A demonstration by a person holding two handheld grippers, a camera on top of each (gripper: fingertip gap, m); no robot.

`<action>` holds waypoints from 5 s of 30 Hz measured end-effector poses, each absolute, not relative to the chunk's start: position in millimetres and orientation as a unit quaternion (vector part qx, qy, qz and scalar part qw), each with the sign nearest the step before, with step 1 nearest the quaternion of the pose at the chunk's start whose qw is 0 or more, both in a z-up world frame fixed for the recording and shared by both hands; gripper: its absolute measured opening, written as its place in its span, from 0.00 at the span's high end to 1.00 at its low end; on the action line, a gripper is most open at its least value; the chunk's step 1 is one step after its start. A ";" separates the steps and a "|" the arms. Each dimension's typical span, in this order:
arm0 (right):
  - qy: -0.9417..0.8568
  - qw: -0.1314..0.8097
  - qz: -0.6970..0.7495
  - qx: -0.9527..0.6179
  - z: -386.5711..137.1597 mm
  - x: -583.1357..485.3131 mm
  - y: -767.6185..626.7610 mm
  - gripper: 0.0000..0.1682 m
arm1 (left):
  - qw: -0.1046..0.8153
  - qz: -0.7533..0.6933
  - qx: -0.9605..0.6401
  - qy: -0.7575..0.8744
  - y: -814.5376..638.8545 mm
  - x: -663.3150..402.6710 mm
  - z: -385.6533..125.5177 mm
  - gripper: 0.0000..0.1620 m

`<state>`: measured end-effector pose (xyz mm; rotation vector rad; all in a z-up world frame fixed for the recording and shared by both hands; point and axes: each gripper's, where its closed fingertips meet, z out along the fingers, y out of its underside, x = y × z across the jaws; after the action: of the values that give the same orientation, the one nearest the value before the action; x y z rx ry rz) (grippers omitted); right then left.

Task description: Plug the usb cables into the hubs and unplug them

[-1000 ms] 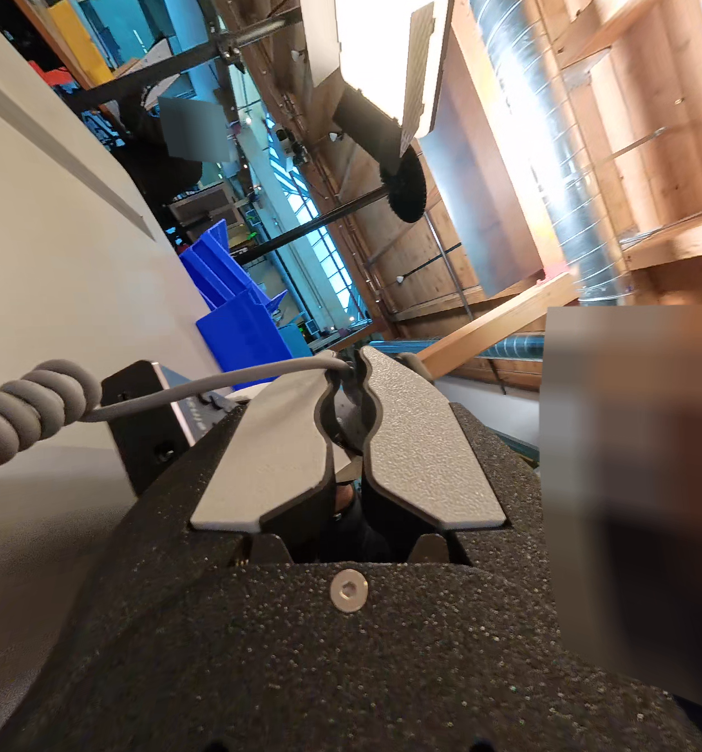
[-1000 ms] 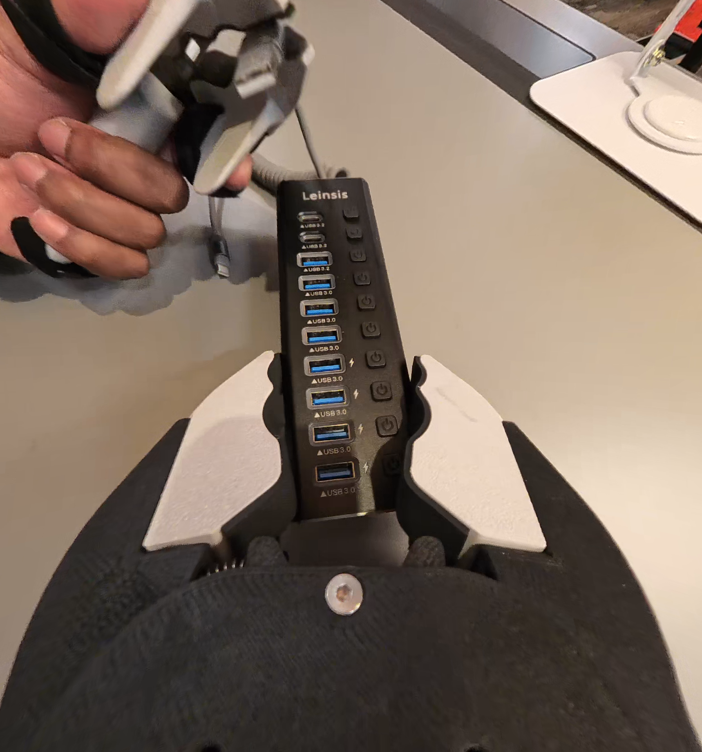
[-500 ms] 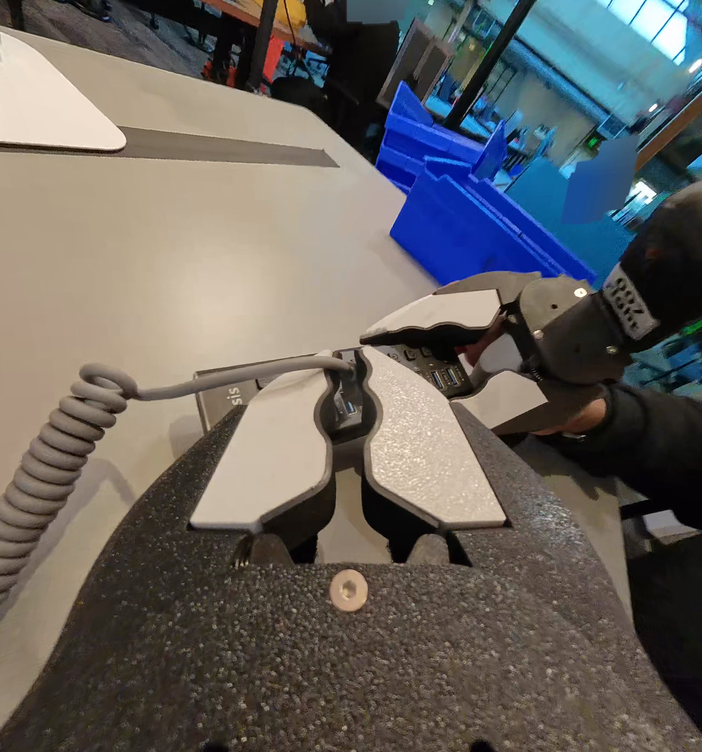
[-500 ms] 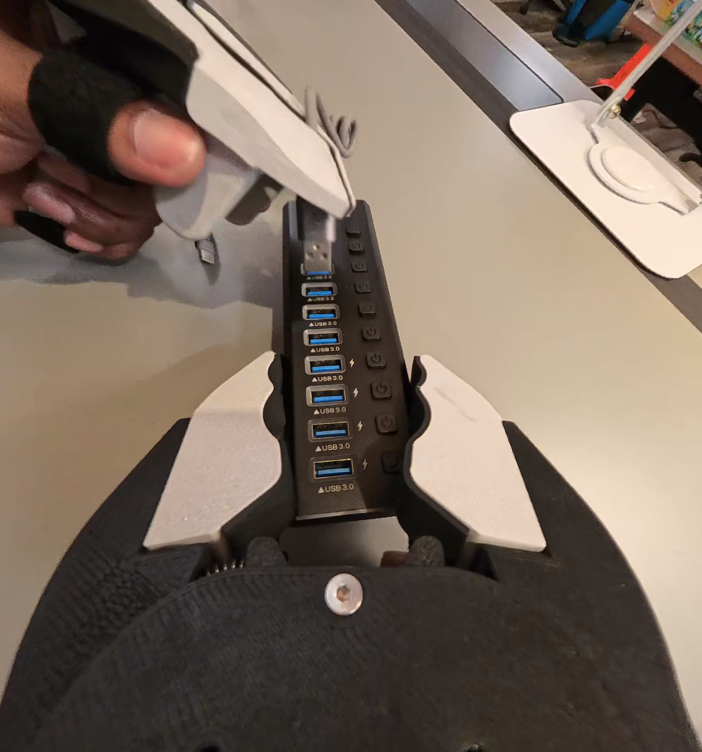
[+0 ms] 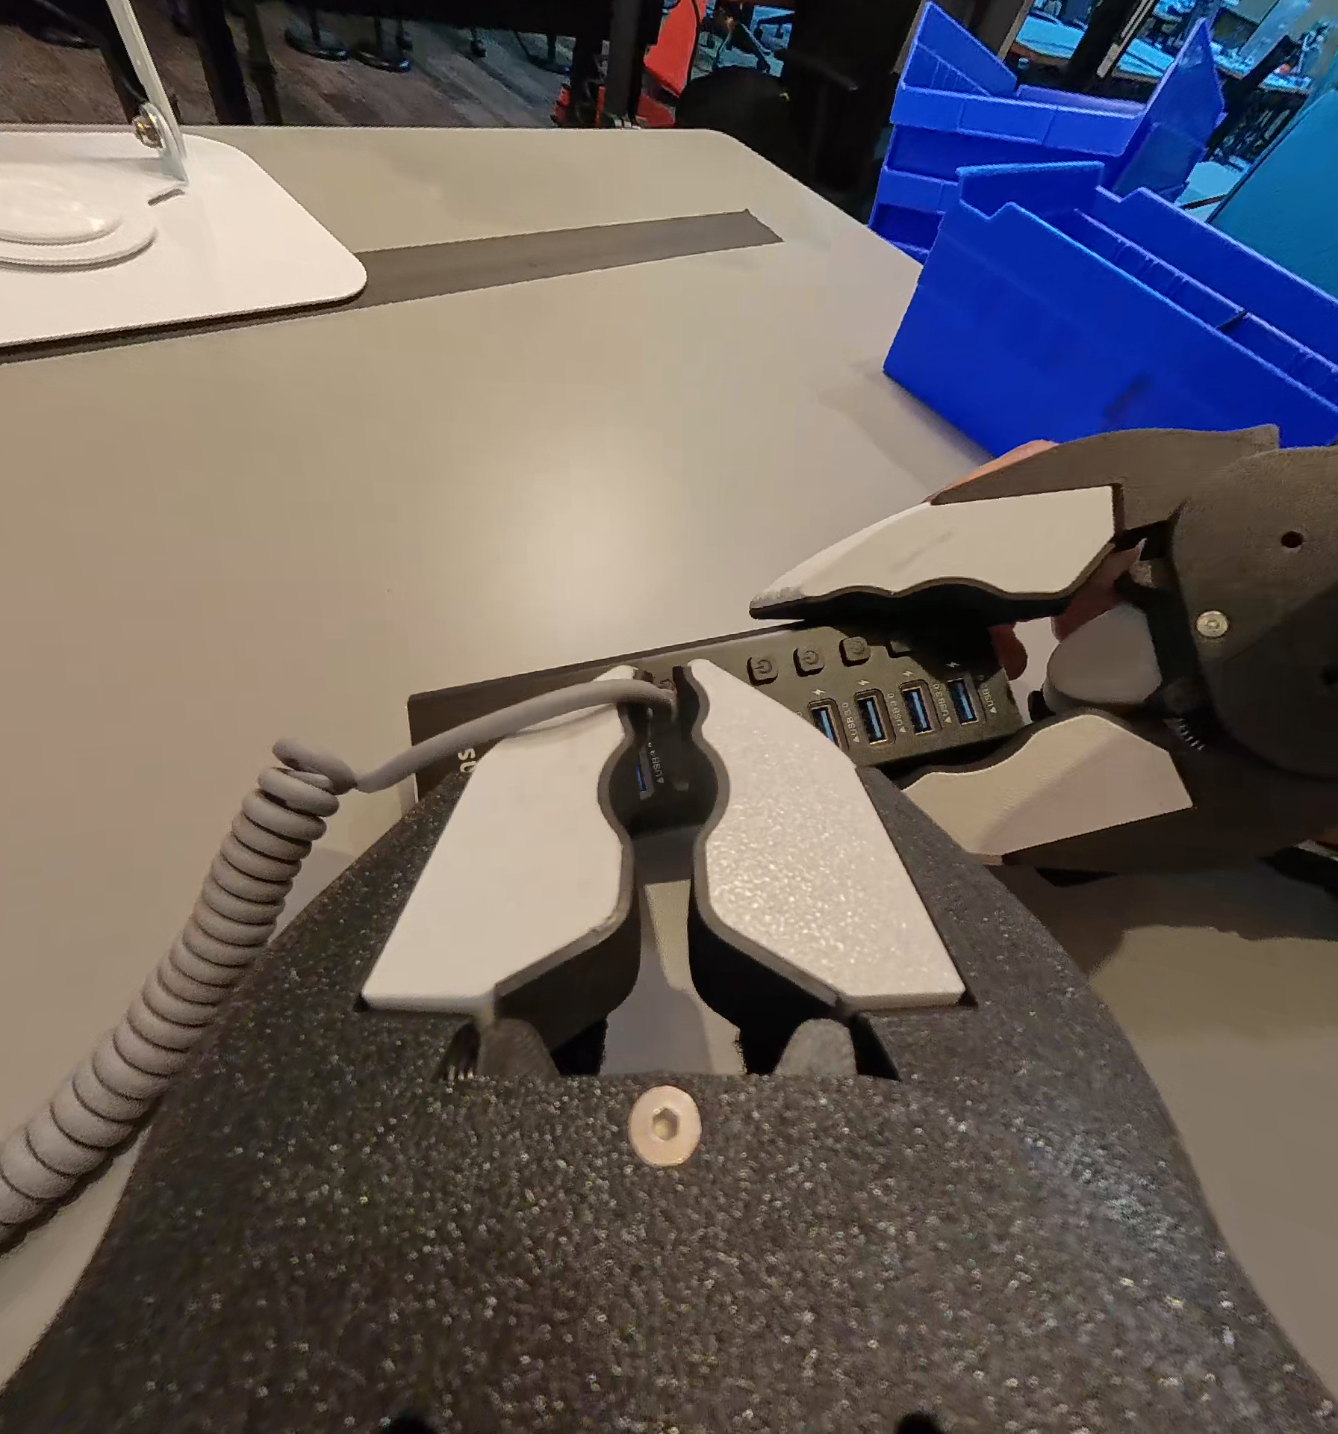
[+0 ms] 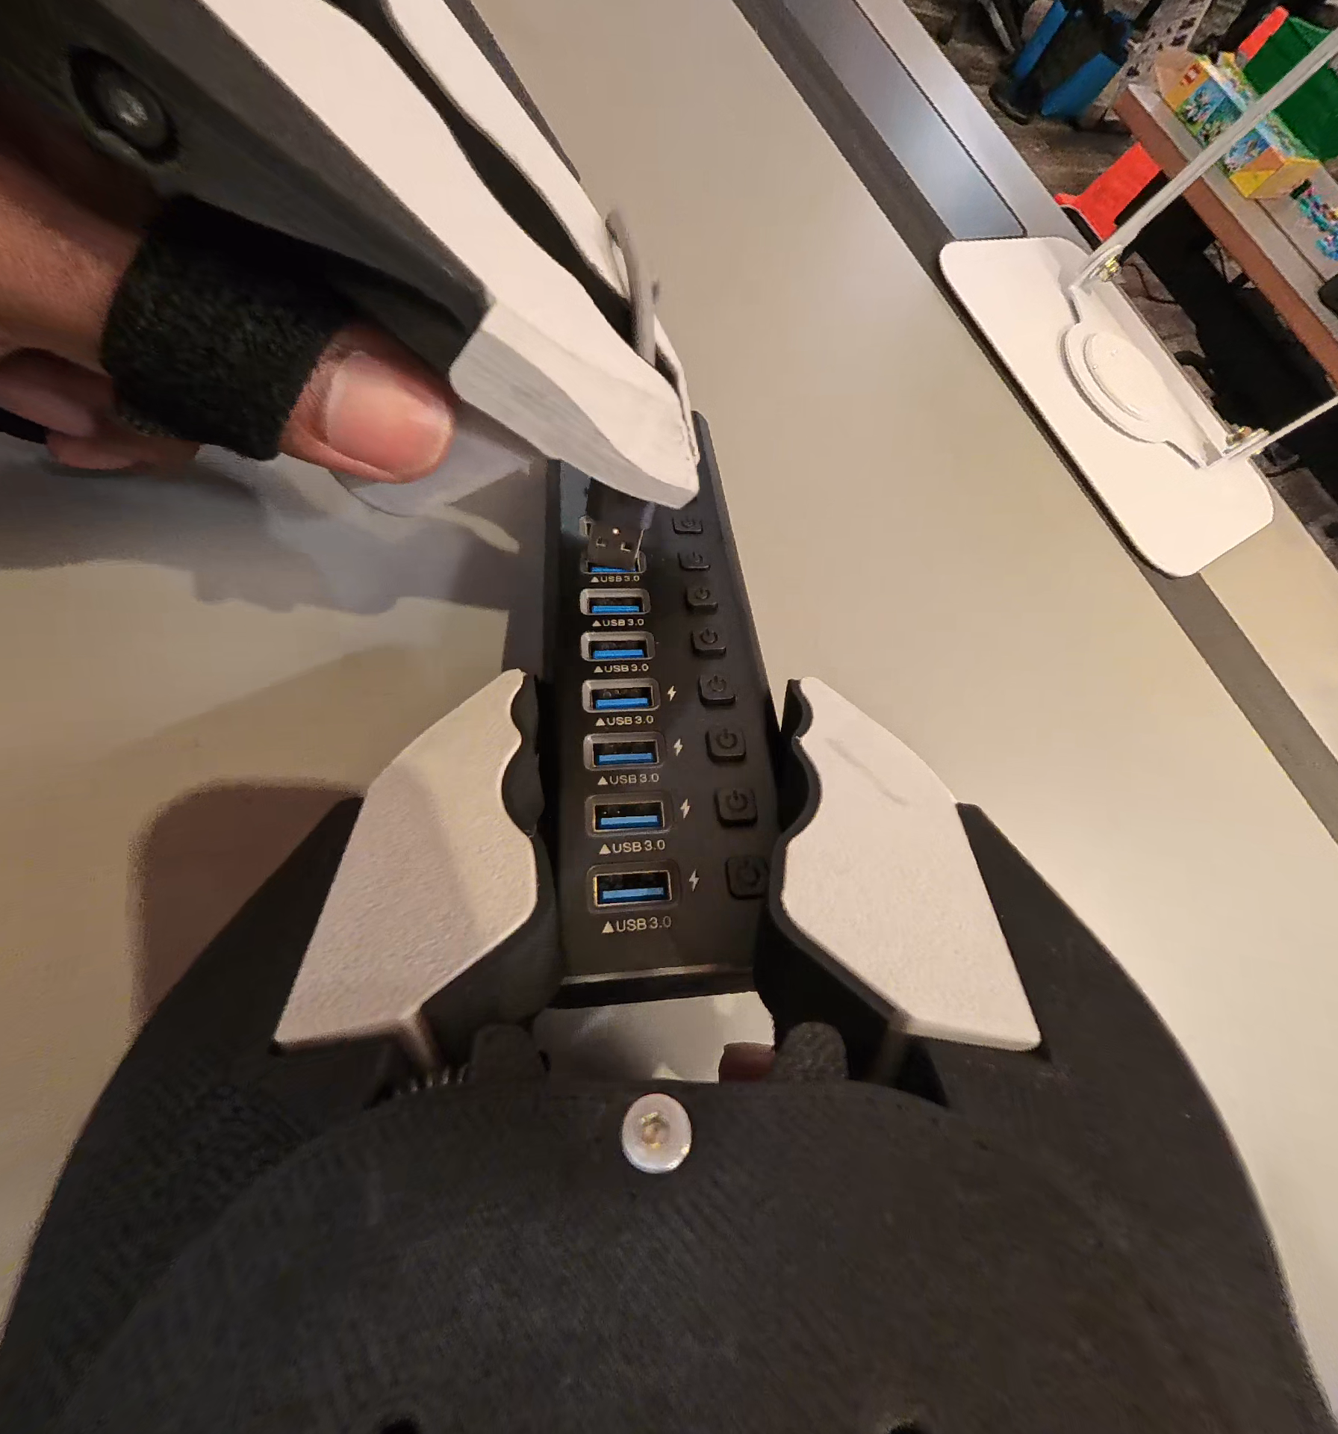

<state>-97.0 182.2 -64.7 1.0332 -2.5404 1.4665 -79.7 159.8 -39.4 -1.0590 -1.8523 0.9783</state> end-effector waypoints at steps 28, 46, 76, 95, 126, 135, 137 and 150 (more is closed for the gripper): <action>-0.844 -0.029 0.463 0.269 -64.9 -94.4 177.1 0.66 | 0.385 0.407 -0.383 -0.735 154.7 -85.2 -45.0 0.95; -0.825 -0.109 0.506 0.227 -42.5 -111.8 176.3 1.00 | 0.484 0.260 -0.359 -0.754 157.4 -73.9 -46.8 0.64; -0.907 -0.193 0.314 0.205 -94.7 -114.0 175.6 0.65 | 0.568 0.101 -0.352 -0.737 194.1 -76.2 -54.0 0.66; -0.879 -0.270 0.366 0.142 -67.9 -103.0 189.8 0.65 | 0.605 0.138 -0.173 -0.765 155.4 -76.4 -59.4 0.74; -0.747 -0.540 0.387 -0.031 -25.5 -106.4 182.4 0.65 | 0.803 0.102 -0.067 -0.584 146.0 -71.7 12.5 0.69; -0.728 -0.549 0.409 -0.026 -16.8 -103.0 181.5 0.65 | 0.781 0.119 -0.064 -0.609 143.2 -72.5 2.3 0.70; -0.729 -0.540 0.421 -0.021 -14.6 -104.3 180.8 0.65 | 0.775 0.129 -0.063 -0.616 141.1 -71.8 0.7 0.70; -0.799 -0.309 0.508 0.097 -29.1 -80.8 179.4 0.65 | 0.712 0.188 -0.107 -0.668 143.5 -75.9 -9.9 0.68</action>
<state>-80.8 179.4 -29.1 0.3832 -3.1644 2.0114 -75.9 143.5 -9.9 -0.2372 -1.4817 0.4170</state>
